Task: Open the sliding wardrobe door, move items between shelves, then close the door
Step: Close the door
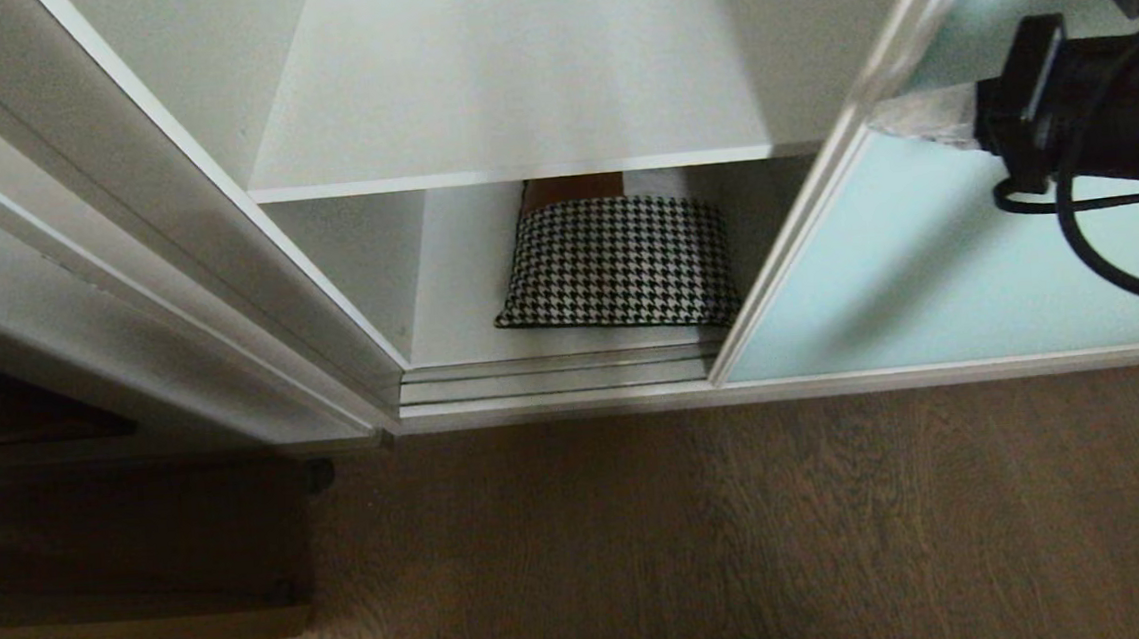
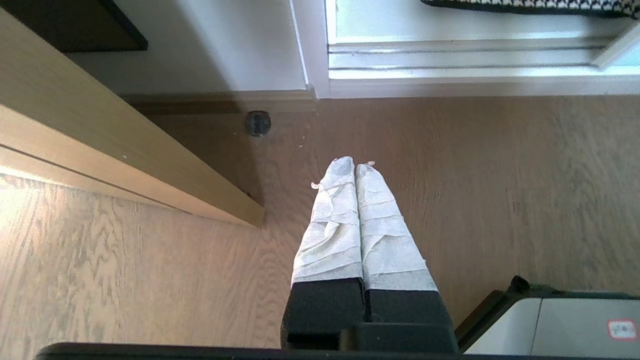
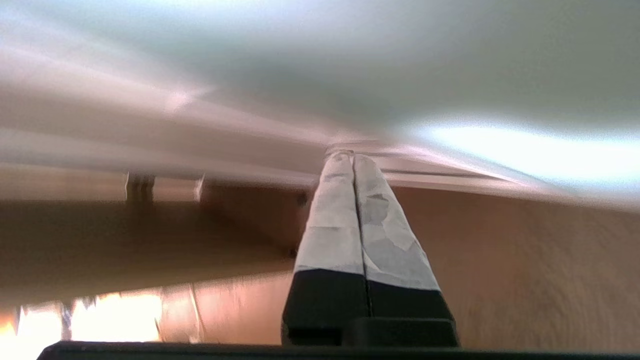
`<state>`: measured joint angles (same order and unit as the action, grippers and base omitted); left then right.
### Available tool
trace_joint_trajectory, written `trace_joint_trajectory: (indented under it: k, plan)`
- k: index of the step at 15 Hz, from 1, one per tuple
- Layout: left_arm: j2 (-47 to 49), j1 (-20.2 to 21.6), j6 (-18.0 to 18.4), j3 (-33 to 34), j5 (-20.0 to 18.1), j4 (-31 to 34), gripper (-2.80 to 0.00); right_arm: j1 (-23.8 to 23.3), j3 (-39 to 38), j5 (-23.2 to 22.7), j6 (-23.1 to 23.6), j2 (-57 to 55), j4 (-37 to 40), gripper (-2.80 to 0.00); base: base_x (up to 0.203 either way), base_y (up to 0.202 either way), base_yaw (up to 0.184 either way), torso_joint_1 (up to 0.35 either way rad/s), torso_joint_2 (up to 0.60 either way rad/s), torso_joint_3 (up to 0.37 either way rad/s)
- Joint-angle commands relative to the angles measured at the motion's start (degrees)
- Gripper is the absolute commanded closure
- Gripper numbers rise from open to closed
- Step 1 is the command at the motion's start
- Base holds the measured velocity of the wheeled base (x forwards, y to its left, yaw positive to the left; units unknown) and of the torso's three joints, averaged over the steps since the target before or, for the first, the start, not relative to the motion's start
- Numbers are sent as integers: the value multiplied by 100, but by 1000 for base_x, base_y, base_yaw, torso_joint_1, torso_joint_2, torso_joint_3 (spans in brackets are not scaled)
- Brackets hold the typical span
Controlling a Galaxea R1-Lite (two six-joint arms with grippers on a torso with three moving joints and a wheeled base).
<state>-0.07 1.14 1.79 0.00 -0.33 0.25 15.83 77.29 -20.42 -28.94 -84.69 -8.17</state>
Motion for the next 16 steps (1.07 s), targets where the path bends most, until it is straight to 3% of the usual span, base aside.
trace_joint_trajectory:
  k: [1, 2, 5, 7, 9, 12, 16]
  plan:
    - [7, 0, 5, 8, -2, 1, 0, 1054, -77, 507, 447, 22, 65, 0, 0, 0, 0, 0, 0, 0]
    - [7, 0, 5, 4, 4, 1, 0, 1366, -174, 639, 642, 136, 72, 0, 0, 0, 0, 0, 0, 0]
    - [7, 0, 5, 6, 1, 1, 0, 1634, -500, 684, 878, 896, 223, 0, 0, 0, 0, 0, 0, 0]
    - [7, 0, 5, 7, 5, 1, 0, 1550, -739, 680, 908, 1514, 368, 0, 0, 0, 0, 0, 0, 0]
    - [7, 0, 5, 8, 5, 1, 0, 1112, -859, 676, 897, 2198, 554, 0, 0, 0, 0, 0, 0, 0]
    - [7, 0, 5, 9, -2, 1, 0, -565, -831, 862, 740, 2593, 625, 0, 0, 0, 0, 0, 0, 0]
    - [7, 0, 5, 9, -2, 1, 0, -3143, -791, 1343, 473, 2439, -69, 0, 0, 0, 0, 0, 0, 0]
